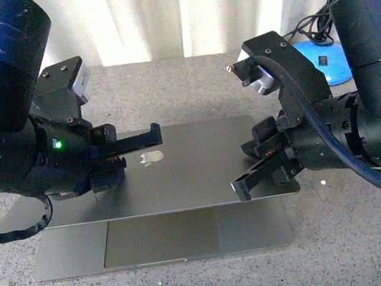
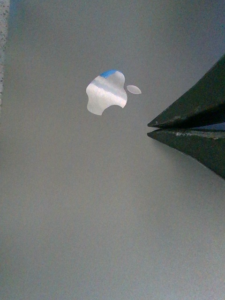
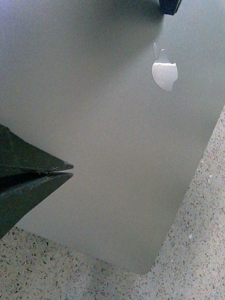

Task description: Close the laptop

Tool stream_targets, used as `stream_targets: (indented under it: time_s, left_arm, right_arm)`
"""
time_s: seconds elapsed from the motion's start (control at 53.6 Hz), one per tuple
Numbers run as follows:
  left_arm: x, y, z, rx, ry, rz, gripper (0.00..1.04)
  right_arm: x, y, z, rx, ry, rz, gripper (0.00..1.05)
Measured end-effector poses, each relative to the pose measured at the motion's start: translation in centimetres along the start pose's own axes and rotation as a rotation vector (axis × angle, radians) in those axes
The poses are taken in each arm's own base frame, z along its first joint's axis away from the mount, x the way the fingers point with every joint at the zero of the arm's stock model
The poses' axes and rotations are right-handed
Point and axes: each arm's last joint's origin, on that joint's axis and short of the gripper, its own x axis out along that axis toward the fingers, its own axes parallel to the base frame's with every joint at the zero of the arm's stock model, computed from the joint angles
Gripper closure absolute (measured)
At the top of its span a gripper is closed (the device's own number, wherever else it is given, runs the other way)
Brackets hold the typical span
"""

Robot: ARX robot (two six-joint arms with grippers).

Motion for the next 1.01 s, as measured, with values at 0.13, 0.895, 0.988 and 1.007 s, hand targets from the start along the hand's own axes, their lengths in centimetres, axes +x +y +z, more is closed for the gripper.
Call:
stream_targets:
  time_s: [0.13, 0.895, 0.988, 1.007]
  left_arm:
    - [0.1, 0.0, -0.3, -0.009, 0.004, 0.0, 1.01]
    - [0.2, 0.1, -0.8, -0.03, 0.009, -0.002, 1.01]
    - [0.3, 0.1, -0.9, -0.03, 0.011, -0.002, 1.01]
    - [0.3, 0.1, -0.9, -0.031, 0.012, -0.002, 1.01]
  right_arm:
    - [0.0, 0.0, -0.1, 0.0, -0.001, 0.0, 1.04]
    - [0.3, 0.0, -1.3, 0.015, 0.015, 0.003, 1.04]
    - [0.4, 0.0, -1.3, 0.016, 0.015, 0.004, 1.04]
    - [0.4, 0.0, -1.3, 0.016, 0.016, 0.004, 1.04]
